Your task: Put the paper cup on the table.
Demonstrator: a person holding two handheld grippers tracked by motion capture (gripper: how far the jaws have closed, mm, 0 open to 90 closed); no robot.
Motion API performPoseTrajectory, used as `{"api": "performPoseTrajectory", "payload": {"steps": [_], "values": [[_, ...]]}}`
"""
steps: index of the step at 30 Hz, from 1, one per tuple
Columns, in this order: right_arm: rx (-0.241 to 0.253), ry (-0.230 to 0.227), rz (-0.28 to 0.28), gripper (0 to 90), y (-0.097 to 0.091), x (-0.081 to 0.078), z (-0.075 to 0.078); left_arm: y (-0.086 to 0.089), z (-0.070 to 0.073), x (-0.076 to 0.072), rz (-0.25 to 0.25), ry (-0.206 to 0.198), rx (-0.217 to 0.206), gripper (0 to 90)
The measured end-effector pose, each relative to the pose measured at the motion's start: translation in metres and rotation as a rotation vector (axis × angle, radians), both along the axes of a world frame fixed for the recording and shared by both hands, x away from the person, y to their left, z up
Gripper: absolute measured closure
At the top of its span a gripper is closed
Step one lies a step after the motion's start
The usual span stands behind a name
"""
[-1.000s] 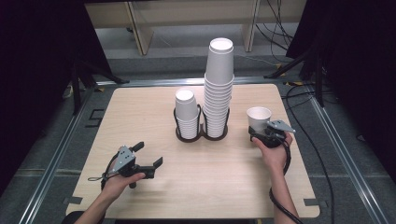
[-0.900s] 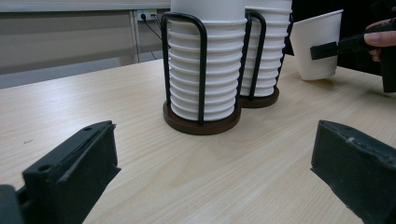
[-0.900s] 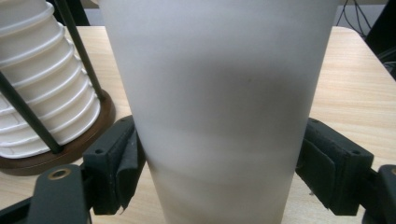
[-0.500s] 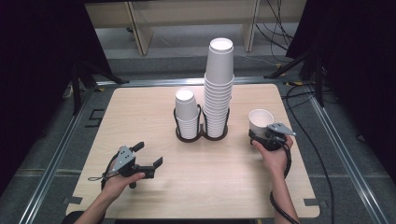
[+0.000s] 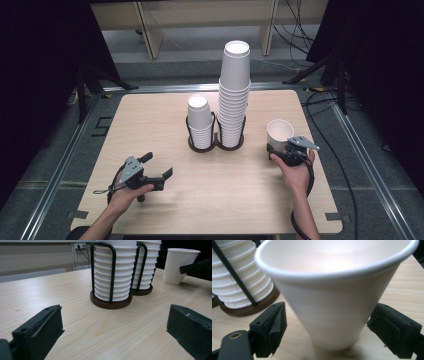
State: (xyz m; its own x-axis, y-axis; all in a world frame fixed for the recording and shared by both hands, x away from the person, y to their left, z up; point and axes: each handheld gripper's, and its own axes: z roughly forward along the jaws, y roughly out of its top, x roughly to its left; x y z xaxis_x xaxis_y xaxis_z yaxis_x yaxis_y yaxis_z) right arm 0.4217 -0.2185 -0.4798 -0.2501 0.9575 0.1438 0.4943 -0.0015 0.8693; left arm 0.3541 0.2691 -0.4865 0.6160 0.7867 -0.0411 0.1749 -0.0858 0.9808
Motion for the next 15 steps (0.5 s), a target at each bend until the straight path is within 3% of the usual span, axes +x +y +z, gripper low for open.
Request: {"api": "performPoseTrajectory", "payload": {"steps": [2, 3, 12, 13, 15], "values": [[0.002, -0.004, 0.000, 14.9, 0.000, -0.004, -0.001, 0.000, -0.001, 0.001, -0.008, -0.012, -0.011, 0.0], [-0.038, -0.003, 0.013, 15.0, -0.005, -0.008, -0.001, 0.001, 0.000, -0.001, 0.001, 0.005, 0.002, 0.0], [-0.014, -0.036, 0.009, 15.0, -0.006, -0.031, 0.002, 0.004, -0.001, 0.000, 0.015, 0.001, 0.002, 0.0], [-0.002, -0.042, 0.004, 15.0, -0.007, -0.038, 0.004, 0.005, -0.003, 0.003, 0.005, -0.017, -0.010, 0.0], [-0.011, -0.053, 0.021, 15.0, -0.009, -0.040, 0.005, 0.006, -0.002, 0.001, 0.015, 0.000, 0.007, 0.0]]}}
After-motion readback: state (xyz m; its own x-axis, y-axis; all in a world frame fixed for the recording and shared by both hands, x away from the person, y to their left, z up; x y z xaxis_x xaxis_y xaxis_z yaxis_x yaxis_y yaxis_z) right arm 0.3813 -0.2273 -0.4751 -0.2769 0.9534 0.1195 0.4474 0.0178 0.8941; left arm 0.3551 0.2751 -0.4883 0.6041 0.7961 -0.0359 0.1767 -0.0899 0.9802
